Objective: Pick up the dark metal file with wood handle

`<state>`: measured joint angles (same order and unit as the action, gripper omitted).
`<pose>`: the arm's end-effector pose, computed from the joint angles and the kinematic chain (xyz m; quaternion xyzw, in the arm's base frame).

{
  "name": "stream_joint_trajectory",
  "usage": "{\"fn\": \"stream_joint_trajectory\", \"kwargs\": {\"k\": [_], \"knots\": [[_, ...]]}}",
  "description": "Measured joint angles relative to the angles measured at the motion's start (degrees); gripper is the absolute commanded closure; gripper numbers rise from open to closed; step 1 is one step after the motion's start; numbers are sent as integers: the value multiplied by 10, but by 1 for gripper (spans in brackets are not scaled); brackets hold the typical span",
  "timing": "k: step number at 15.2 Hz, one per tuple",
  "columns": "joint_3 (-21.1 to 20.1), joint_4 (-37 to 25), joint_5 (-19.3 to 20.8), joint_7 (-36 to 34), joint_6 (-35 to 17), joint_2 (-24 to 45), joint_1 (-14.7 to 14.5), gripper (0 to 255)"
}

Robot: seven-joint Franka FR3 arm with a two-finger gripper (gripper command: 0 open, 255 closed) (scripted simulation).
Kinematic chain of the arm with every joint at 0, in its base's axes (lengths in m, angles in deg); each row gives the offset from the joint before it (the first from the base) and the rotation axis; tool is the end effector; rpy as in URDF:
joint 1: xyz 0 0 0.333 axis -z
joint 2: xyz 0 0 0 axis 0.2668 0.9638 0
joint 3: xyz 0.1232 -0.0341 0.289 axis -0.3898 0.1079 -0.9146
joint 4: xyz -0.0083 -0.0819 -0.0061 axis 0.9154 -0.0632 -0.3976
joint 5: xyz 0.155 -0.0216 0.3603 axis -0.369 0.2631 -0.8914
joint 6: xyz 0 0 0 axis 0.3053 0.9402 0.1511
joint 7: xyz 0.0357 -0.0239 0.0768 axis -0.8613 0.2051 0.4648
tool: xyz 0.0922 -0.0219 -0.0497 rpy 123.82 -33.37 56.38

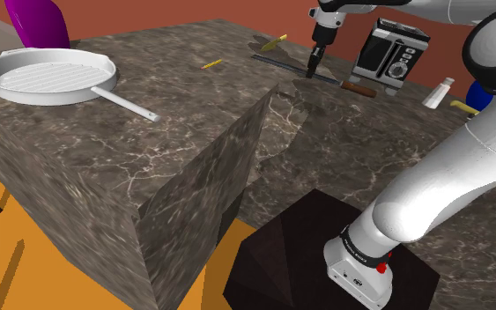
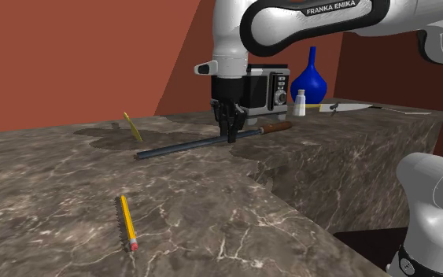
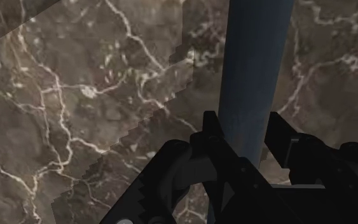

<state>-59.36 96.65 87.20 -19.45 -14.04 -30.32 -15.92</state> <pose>0.4960 -0.1957 0.5690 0.9781 0.2043 -0.0035 0.0394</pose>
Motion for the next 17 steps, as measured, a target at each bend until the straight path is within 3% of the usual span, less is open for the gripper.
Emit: {"fn": "stream_joint_trajectory", "kwargs": {"k": [17], "knots": [[1, -135, -9, 14, 113, 23, 0, 255]]}}
